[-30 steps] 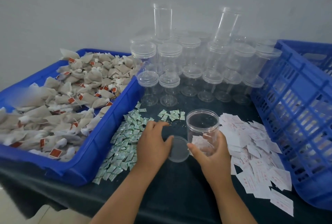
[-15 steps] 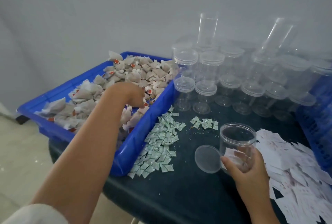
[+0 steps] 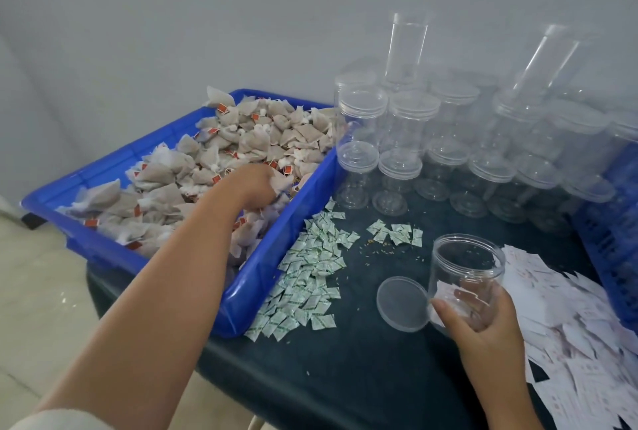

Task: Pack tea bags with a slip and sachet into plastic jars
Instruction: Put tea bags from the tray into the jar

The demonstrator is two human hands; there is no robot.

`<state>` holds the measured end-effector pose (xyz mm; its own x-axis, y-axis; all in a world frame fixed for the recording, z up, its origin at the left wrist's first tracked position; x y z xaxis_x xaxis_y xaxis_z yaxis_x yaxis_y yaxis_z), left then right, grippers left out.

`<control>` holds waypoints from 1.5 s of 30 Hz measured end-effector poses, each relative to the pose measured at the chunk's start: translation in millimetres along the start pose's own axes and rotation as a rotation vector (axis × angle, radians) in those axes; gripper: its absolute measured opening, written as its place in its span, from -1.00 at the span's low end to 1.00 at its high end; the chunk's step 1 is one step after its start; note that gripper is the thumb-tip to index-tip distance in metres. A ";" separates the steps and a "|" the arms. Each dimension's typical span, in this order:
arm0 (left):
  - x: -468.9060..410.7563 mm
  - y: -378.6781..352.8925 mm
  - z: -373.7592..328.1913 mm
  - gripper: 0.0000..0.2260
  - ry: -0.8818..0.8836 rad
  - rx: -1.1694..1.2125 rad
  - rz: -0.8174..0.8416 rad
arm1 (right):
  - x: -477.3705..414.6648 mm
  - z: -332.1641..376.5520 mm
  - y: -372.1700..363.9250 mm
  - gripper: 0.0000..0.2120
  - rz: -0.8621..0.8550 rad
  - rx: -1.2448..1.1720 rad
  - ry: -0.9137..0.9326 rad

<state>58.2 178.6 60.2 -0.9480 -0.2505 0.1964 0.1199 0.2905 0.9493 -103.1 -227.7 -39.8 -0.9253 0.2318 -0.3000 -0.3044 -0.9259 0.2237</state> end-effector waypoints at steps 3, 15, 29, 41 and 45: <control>-2.5 14.6 6.4 -0.92 0.042 0.214 -0.146 | -0.6 0.9 0.9 -0.43 -0.002 0.012 0.010; 47.3 63.9 -34.2 -0.87 -0.068 0.998 -0.206 | 3.4 1.3 -2.8 -0.27 0.099 -0.012 0.039; 150.5 -16.9 -191.8 -0.86 -0.312 1.126 0.378 | 4.2 8.3 -5.4 -0.25 0.176 -0.041 0.087; 155.5 -33.3 -196.4 -0.88 -0.489 0.605 0.092 | 2.7 6.3 -1.9 -0.24 0.090 -0.136 0.045; 155.7 -26.9 -191.7 -0.83 -0.467 0.834 0.081 | 3.2 9.8 -0.3 -0.25 0.060 -0.164 0.041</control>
<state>-36.1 -45.3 112.2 -0.9895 0.1402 -0.0355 0.1124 0.8999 0.4213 -108.1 -223.7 -31.7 -0.9297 0.1653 -0.3292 -0.2049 -0.9747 0.0895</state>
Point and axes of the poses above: each hand's wrist, its own x-axis away from the middle knuckle, its own y-axis out of the back of the hand, z = x × y, the point moved 5 cm from there along -x, towards the middle knuckle, and after that the axes turned 7 degrees about y, right-handed, at the moved point
